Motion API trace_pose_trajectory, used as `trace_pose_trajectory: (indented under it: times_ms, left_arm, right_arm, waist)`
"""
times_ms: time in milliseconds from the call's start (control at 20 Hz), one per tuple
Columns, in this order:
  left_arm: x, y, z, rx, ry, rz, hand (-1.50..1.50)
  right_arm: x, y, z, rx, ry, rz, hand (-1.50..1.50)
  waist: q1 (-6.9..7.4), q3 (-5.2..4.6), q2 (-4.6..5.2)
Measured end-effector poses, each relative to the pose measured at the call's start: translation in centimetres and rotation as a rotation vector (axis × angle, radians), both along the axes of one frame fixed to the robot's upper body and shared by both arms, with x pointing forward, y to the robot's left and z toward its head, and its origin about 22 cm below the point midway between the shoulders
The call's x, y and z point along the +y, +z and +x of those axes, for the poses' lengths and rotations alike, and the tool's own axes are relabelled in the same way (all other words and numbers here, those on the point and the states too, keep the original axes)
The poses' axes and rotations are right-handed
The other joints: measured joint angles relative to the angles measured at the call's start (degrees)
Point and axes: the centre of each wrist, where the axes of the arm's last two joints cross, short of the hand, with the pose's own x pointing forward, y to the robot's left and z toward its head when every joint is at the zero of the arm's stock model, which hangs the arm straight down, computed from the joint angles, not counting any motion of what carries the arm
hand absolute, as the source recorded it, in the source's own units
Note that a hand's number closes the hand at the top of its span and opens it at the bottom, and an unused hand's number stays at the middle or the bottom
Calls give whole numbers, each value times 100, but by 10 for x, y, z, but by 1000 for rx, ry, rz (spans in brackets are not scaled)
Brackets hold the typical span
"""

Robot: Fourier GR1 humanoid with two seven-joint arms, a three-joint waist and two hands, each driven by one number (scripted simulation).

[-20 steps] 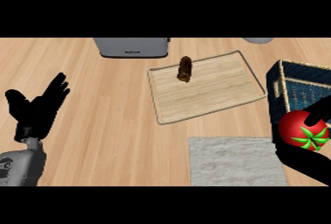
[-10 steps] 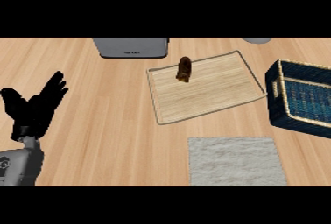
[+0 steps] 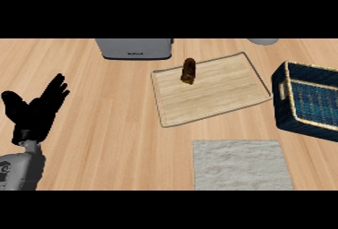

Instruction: Pick the tomato from the placemat and place it in the basket

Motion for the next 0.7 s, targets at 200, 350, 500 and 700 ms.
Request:
trace_pose_trajectory:
  times_ms: [200, 350, 500, 700]
  left_arm:
    - [-2, -1, 2, 3, -6, -3, 0]
    - [-4, -2, -4, 6, -10, 0, 0]
    - [-6, -1, -3, 10, -8, -3, 0]
    - [-4, -1, -4, 4, -3, -3, 0]
  right_arm:
    - [-15, -9, 16, 10, 1, 1, -150]
    - [-19, -7, 19, -5, 38, 2, -150]
    - [-26, -2, 20, -53, 52, 41, -150]
    - [-49, -1, 14, -138, -14, 173, -150]
  waist:
    - [-5, 0, -1]
    - [-6, 0, -6]
    - [-13, -1, -7]
    - [-30, -1, -10]
